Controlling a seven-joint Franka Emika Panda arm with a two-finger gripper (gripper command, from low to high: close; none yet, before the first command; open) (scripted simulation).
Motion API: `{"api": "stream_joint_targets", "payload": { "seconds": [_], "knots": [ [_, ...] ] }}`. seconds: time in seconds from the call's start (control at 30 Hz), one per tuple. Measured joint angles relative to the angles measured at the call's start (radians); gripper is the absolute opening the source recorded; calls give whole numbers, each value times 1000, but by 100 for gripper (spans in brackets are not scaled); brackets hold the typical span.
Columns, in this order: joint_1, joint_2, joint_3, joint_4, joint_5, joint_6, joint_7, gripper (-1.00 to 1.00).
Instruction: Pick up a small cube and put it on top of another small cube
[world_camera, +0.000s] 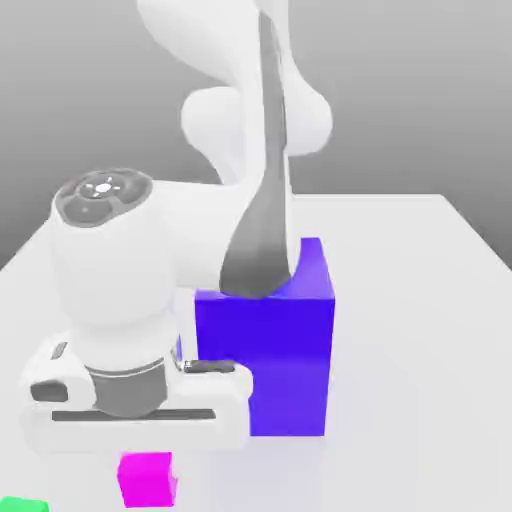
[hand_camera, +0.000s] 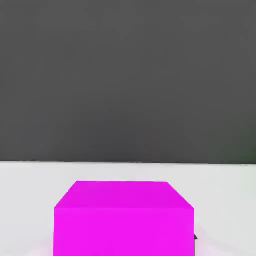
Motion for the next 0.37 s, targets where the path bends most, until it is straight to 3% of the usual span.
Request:
{"api": "stream_joint_targets", "payload": {
  "seconds": [0.03,0.07,0.27,0.37],
  "knots": [
    [-33,47,-7,34,13,14,-25,-100],
    [-64,97,-13,69,25,30,-48,100],
    [-79,122,-16,87,31,39,-58,100],
    [-84,66,-30,98,21,-26,-58,100]
  ]
}}
